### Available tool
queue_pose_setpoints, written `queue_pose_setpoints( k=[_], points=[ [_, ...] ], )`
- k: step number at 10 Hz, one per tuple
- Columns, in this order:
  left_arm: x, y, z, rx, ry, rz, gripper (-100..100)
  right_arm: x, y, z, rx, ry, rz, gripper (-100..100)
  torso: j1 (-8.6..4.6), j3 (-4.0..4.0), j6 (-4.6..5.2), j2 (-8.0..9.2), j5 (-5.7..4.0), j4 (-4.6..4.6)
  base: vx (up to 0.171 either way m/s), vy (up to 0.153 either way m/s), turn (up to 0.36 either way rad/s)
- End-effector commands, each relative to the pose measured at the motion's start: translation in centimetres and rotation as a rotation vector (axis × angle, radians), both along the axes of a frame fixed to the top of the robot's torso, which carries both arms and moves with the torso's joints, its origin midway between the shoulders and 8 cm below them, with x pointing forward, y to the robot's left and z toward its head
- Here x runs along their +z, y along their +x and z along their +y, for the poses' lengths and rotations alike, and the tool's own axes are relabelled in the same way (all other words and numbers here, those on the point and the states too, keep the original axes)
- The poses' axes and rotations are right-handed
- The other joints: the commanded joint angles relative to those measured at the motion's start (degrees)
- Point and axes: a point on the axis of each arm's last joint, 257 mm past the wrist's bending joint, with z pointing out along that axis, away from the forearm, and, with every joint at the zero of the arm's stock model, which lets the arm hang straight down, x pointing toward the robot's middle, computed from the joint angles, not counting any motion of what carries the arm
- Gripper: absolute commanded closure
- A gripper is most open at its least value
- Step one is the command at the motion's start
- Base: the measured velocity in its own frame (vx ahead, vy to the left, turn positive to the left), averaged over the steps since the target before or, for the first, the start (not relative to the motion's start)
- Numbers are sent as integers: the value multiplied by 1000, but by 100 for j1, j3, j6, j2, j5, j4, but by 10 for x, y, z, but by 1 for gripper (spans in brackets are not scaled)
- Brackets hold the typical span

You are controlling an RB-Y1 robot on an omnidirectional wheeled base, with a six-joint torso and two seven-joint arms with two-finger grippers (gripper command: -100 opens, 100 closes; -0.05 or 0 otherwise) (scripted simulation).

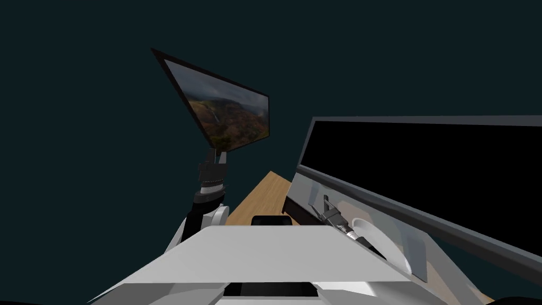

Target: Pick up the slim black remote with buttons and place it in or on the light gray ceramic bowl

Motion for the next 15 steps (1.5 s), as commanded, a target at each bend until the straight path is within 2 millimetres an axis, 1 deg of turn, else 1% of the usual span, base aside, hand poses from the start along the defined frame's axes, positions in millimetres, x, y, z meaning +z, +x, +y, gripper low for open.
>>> queue_pose_setpoints(
  k=[1, 2, 3, 4, 5, 6, 8, 9, 10, 11, 12, 13, 14, 15],
  points=[
    [0, 0, 0, 0, 0, 0, 0, -14, -10, -3, 28, -64, 36, -100, 0, 0, 0, 0, 0, 0, -28, -33, 166],
    [0, 0, 0, 0, 0, 0, 0, -32, -24, -10, 50, -122, 83, -100, 2, 0, 5, 0, 0, 0, -33, -36, 270],
    [0, 0, 0, 0, 0, 0, 0, -36, -26, -9, 68, -151, 95, -100, -2, 0, 0, 0, 0, 0, -30, -36, 144],
    [0, 0, 0, 0, 0, 0, 0, -51, -38, -14, 101, -210, 133, -100, 0, 0, 5, 0, 0, 0, -28, -36, 398],
    [0, 0, 0, 0, 0, 0, 0, -58, -43, -16, 112, -232, 153, -100, -3, 0, -1, -1, -1, 0, -32, -39, 162],
    [0, 0, 0, 0, 0, 0, 0, -74, -58, -23, 142, -284, 199, -100, -2, -1, 5, -2, -1, 0, -26, -38, 319],
    [0, 0, 0, 0, 0, 0, 0, -79, -61, -23, 164, -316, 213, -100, -3, -1, 5, -2, -1, 0, -17, -21, 75],
    [0, 0, 0, 0, 0, 0, 0, -96, -77, -31, 203, -373, 261, -100, 10, -5, 6, -11, 1, -2, -1, -21, 336],
    [0, 0, 0, 0, 0, 0, 0, -99, -79, -30, 217, -392, 270, -100, 3, -7, -1, -14, 1, -2, -30, -37, 137],
    [0, 0, 0, 0, 0, 0, 0, -113, -95, -39, 253, -439, 314, -100, 0, -4, 6, -8, 0, -1, -35, -52, 265],
    [0, 0, 0, 0, 0, 0, 0, -117, -98, -39, 273, -464, 325, -100, -8, -2, 2, -4, -1, -1, -51, -59, 183],
    [0, 0, 0, 0, 0, 0, 0, -130, -113, -47, 310, -506, 367, -100, -10, 1, 5, 0, -3, 1, -27, -56, 352],
    [0, 0, 0, 0, 0, 0, 0, -133, -117, -48, 329, -528, 377, -100, -13, -2, 1, -5, -3, 0, -35, -43, 149],
    [0, 0, 0, 0, 0, 0, 0, -145, -132, -56, 369, -569, 418, -100, -6, -2, 6, -5, -2, 0, -18, -45, 267]
  ],
)
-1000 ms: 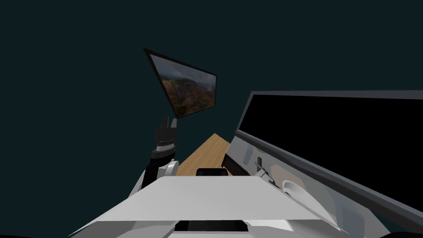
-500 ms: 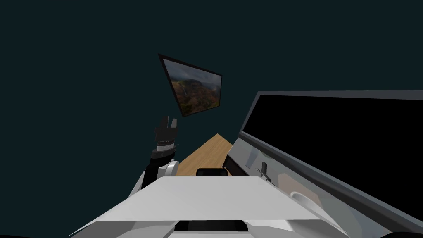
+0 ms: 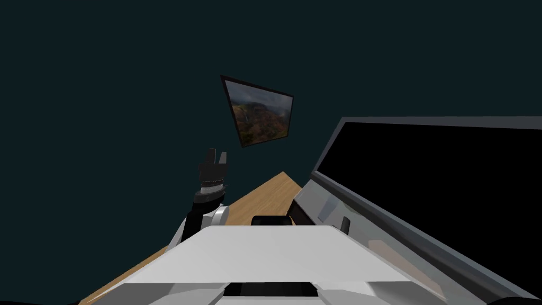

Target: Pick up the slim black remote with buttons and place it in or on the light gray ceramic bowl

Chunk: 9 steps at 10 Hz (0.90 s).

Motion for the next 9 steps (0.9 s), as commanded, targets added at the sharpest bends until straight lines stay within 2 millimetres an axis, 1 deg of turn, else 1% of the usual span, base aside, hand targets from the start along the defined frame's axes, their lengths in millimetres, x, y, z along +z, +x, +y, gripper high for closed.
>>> queue_pose_setpoints(
  k=[1, 2, 3, 4, 5, 6, 7, 8, 9],
  points=[
    [0, 0, 0, 0, 0, 0, 0, -12, -11, -2, 41, -40, 35, -100, 0, 0, 0, 0, 0, 0, -40, -47, 154],
    [0, 0, 0, 0, 0, 0, 0, -13, -12, -2, 46, -45, 37, -100, 2, 2, 4, 3, -1, 1, -13, -14, 44],
    [0, 0, 0, 0, 0, 0, 0, -25, -28, -11, 88, -87, 84, -100, 13, -1, 5, -3, 1, 0, 3, -33, 261],
    [0, 0, 0, 0, 0, 0, 0, -26, -31, -11, 102, -100, 92, -100, 6, -5, -1, -10, 1, -1, -32, -45, 168],
    [0, 0, 0, 0, 0, 0, 0, -36, -44, -20, 147, -139, 133, -100, 4, -2, 3, -3, 0, -1, -17, -54, 370],
    [0, 0, 0, 0, 0, 0, 0, -38, -48, -21, 158, -151, 145, -100, -4, -3, -3, -7, -1, 0, -14, -51, 190],
    [0, 0, 0, 0, 0, 0, 0, -47, -62, -30, 198, -183, 186, -100, 0, -4, 4, -7, -2, -1, -33, -50, 290],
    [0, 0, 0, 0, 0, 0, 0, -49, -65, -31, 211, -195, 195, -100, -2, -2, 0, -3, -2, 0, -14, -50, 150],
    [0, 0, 0, 0, 0, 0, 0, -56, -78, -39, 247, -222, 233, -100, 1, -4, 5, -7, -2, -1, -27, -47, 257]
  ],
)
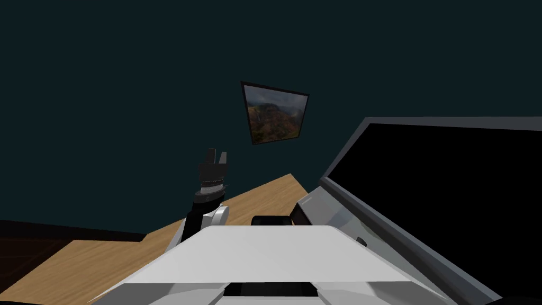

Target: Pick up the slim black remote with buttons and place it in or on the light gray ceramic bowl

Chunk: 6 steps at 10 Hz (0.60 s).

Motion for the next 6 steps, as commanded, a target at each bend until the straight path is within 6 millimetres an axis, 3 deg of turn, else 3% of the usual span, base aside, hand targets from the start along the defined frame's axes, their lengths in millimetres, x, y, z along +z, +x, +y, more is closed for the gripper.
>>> queue_pose_setpoints(
  k=[1, 6],
  points=[
    [0, 0, 0, 0, 0, 0, 0, -3, -9, -4, 37, -28, 30, -100, 0, 0, 0, 0, 0, 0, -19, -51, 171],
    [0, 0, 0, 0, 0, 0, 0, -23, -49, -31, 175, -124, 159, -100, 4, -1, 5, -2, 0, 0, -26, -47, 210]
  ],
)
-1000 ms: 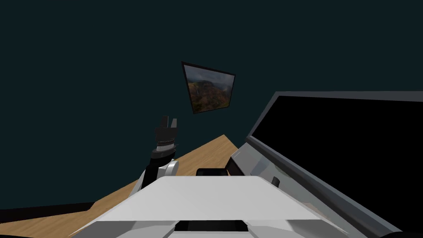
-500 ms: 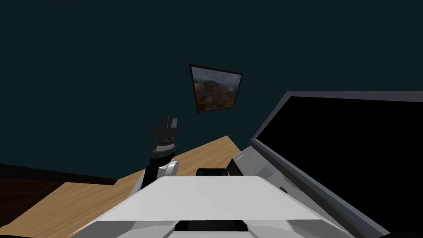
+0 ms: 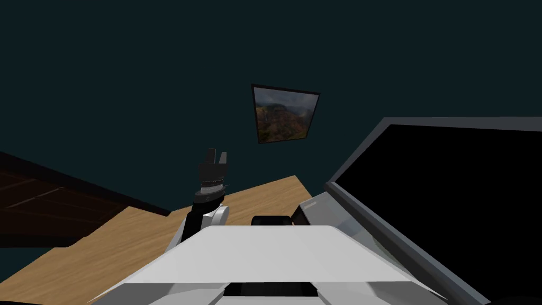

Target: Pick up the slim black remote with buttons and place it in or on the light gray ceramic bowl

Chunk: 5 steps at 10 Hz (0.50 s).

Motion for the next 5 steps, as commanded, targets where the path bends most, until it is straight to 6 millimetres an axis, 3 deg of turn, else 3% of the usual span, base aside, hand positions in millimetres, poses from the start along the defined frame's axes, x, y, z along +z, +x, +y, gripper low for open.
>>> queue_pose_setpoints(
  k=[1, 5],
  points=[
    [0, 0, 0, 0, 0, 0, 0, -6, -17, -11, 54, -34, 53, -100, 0, 0, 0, 0, 0, 0, -27, -63, 343],
    [0, 0, 0, 0, 0, 0, 0, -13, -37, -26, 134, -81, 124, -100, -3, 2, 1, 4, -1, 1, -34, -51, 176]
  ],
)
